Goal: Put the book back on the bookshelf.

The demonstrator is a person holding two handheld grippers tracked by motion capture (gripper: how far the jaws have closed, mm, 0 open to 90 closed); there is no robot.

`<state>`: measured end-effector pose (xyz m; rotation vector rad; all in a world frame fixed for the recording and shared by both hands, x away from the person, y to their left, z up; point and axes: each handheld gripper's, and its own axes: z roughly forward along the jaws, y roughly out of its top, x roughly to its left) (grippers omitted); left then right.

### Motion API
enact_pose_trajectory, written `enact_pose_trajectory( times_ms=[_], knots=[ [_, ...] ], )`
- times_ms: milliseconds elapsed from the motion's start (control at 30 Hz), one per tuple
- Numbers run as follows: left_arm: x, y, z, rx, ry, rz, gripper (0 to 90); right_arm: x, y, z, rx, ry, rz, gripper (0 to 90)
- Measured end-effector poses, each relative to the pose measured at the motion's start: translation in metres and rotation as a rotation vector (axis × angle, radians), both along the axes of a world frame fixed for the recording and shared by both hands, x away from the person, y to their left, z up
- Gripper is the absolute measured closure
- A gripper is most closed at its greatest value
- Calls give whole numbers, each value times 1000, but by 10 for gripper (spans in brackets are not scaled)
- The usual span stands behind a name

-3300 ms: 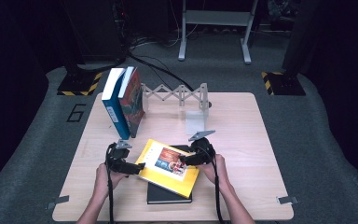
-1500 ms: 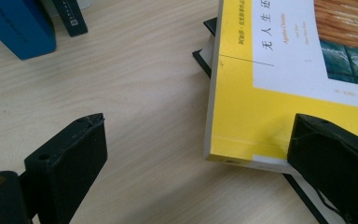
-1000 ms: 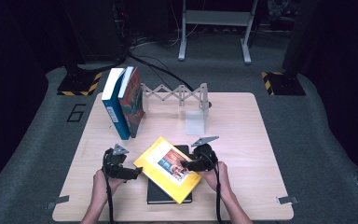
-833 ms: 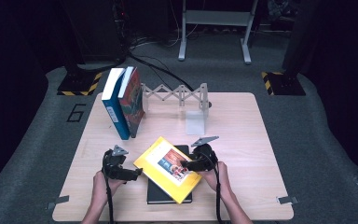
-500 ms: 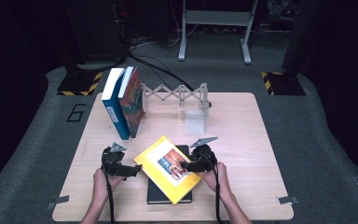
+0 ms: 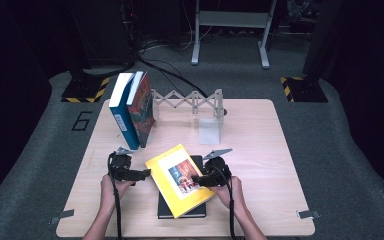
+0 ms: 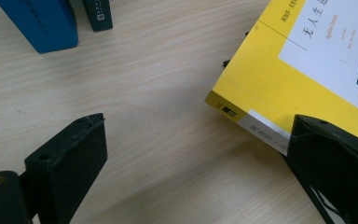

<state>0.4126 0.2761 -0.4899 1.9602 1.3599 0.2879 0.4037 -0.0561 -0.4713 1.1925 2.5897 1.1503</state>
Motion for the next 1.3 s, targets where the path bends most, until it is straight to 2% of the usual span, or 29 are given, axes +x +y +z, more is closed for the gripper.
enact_pose_trajectory(
  times_ms=[67,233,367,567,733,767,1100,1300],
  knots=[
    [-3,1,1,-18,15,-16,77,2,-1,0,4,2,15,505],
    [-12,-3,3,-58,1,-17,75,2,-1,0,-1,-4,14,508],
    [-16,-10,4,-58,1,-43,75,-1,0,-1,4,-4,9,508],
    [-13,-19,3,-49,9,-64,78,-6,3,-1,3,-3,-3,509],
    [-9,-22,1,-63,20,-83,77,-9,4,-1,12,1,-12,508],
    [-9,-24,1,-80,28,-76,77,-9,4,-1,13,3,-14,508],
    [-1,-25,-3,-109,66,-110,61,-12,7,-2,13,1,-19,493],
    [2,-28,-5,-113,73,-103,31,-13,10,-2,12,1,-13,488]
  ],
)
